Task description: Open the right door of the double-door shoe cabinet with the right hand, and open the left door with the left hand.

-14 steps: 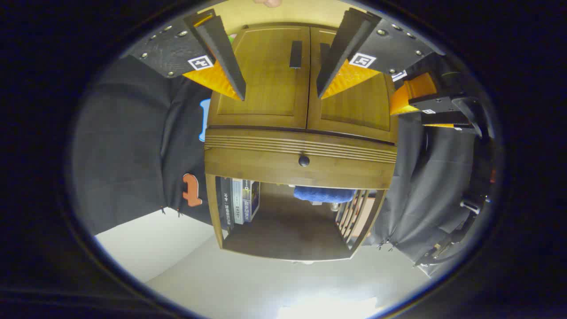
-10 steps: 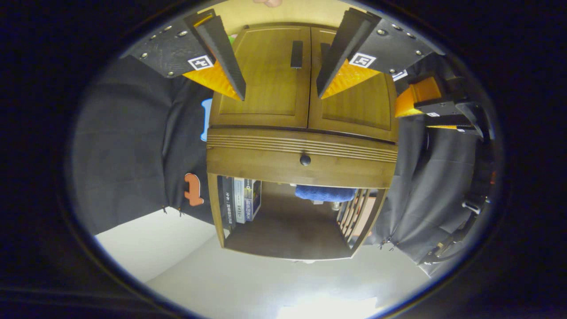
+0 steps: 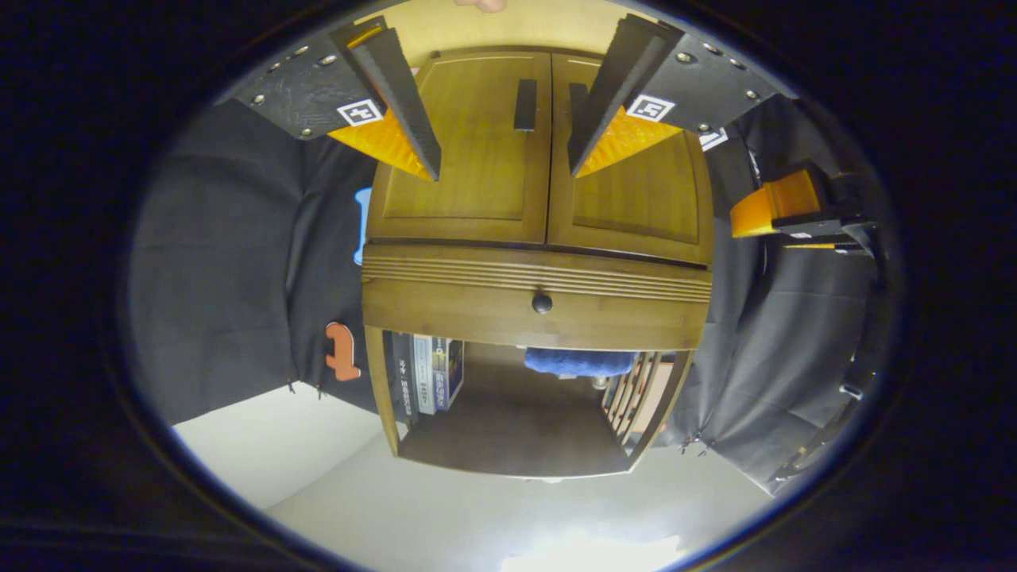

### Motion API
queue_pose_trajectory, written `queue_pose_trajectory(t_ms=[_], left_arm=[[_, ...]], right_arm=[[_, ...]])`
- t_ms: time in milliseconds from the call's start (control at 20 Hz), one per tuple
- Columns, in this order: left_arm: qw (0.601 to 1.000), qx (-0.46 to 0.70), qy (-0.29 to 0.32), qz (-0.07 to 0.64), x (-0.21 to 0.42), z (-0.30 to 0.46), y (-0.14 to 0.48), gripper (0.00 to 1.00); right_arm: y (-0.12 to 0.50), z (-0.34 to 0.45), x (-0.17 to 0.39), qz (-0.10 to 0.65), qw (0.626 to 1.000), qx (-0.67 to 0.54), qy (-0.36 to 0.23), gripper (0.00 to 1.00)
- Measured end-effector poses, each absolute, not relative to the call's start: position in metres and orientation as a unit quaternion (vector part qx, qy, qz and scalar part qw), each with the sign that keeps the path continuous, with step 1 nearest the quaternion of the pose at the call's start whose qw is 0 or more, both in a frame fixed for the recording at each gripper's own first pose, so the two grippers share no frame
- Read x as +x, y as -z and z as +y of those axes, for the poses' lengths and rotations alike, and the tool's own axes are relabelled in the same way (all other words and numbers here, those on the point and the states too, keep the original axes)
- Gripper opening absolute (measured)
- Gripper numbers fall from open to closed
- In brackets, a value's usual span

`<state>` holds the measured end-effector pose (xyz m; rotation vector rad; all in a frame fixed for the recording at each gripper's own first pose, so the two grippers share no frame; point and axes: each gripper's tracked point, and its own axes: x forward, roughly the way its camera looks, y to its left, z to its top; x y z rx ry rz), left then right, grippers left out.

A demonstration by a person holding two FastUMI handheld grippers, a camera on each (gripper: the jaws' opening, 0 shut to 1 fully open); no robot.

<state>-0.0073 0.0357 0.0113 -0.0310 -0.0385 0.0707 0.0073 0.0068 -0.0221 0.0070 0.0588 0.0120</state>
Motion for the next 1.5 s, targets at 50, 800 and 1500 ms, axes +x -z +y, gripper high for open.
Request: queue_pose_trajectory(t_ms=[50,800,1500], left_arm=[[0.999,-0.014,-0.034,-0.019,-0.007,0.036,-0.011,0.97],[0.996,0.014,-0.092,0.004,-0.009,0.095,0.006,0.97],[0.991,-0.001,-0.132,0.023,0.012,0.120,0.023,0.97]], right_arm=[[0.024,0.007,0.010,0.031,0.999,0.006,-0.007,0.94],[0.125,0.011,0.080,0.133,0.990,0.034,0.007,0.94],[0.197,0.033,0.140,0.189,0.981,0.043,-0.012,0.49]])
